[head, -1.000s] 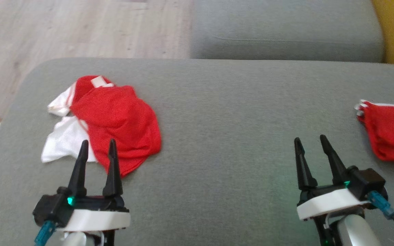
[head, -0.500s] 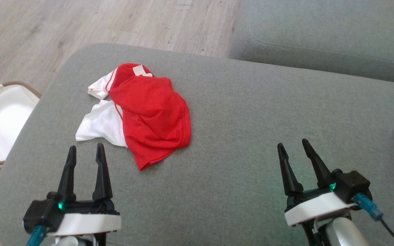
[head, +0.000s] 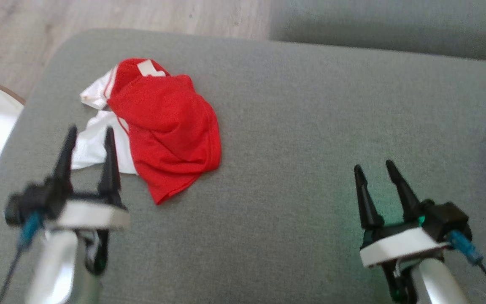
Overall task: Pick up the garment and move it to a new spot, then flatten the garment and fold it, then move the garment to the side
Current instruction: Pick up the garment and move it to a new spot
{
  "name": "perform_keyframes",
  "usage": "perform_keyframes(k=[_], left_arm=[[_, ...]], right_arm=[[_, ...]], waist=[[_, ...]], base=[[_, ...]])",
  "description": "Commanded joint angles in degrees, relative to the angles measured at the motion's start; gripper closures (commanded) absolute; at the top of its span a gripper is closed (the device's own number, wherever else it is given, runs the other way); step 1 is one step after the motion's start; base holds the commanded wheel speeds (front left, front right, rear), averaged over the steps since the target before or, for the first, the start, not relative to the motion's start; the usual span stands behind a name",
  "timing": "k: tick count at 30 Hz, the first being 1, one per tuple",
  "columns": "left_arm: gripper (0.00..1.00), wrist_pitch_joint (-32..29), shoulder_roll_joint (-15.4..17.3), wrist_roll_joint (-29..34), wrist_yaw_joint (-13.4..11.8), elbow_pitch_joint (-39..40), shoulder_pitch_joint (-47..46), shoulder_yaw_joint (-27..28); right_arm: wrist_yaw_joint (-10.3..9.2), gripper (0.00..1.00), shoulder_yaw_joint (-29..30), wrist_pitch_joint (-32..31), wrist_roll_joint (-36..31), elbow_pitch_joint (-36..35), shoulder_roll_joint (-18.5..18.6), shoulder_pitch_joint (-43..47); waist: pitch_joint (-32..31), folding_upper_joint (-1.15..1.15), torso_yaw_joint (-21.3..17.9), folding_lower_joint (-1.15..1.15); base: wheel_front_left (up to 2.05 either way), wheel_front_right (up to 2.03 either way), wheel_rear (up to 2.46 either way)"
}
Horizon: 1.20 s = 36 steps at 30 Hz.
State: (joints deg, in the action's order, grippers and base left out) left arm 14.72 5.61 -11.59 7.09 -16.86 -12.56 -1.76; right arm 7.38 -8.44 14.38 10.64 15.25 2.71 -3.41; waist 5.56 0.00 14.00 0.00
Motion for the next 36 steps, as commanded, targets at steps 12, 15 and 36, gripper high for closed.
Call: perform_keyframes(k=[12, 15, 36], left_arm=[[0.00, -20.73, 11.23, -9.99, 0.38, -20.79, -33.41, -11.99], [0.00, -25.02, 12.70, -13.40, 0.38, -23.91, -36.38, -17.50], [1.00, -15.01, 15.95, -26.72, 0.39, -27.91, -40.22, -35.29]], right_arm=[[0.11, 0.00, 3.76, 0.62, -3.03, -5.89, 0.17, -7.98], [0.11, 0.00, 3.86, 0.62, -3.16, -6.72, 0.17, -8.90], [0.11, 0.00, 2.45, 0.62, -2.20, -6.77, 0.17, -9.93]], waist=[[11.84, 0.00, -6.32, 0.00], [13.62, 0.00, -7.65, 0.00], [12.53, 0.00, -11.98, 0.00]], base=[[0.00, 0.00, 0.00], [0.00, 0.00, 0.00], [0.00, 0.00, 0.00]])
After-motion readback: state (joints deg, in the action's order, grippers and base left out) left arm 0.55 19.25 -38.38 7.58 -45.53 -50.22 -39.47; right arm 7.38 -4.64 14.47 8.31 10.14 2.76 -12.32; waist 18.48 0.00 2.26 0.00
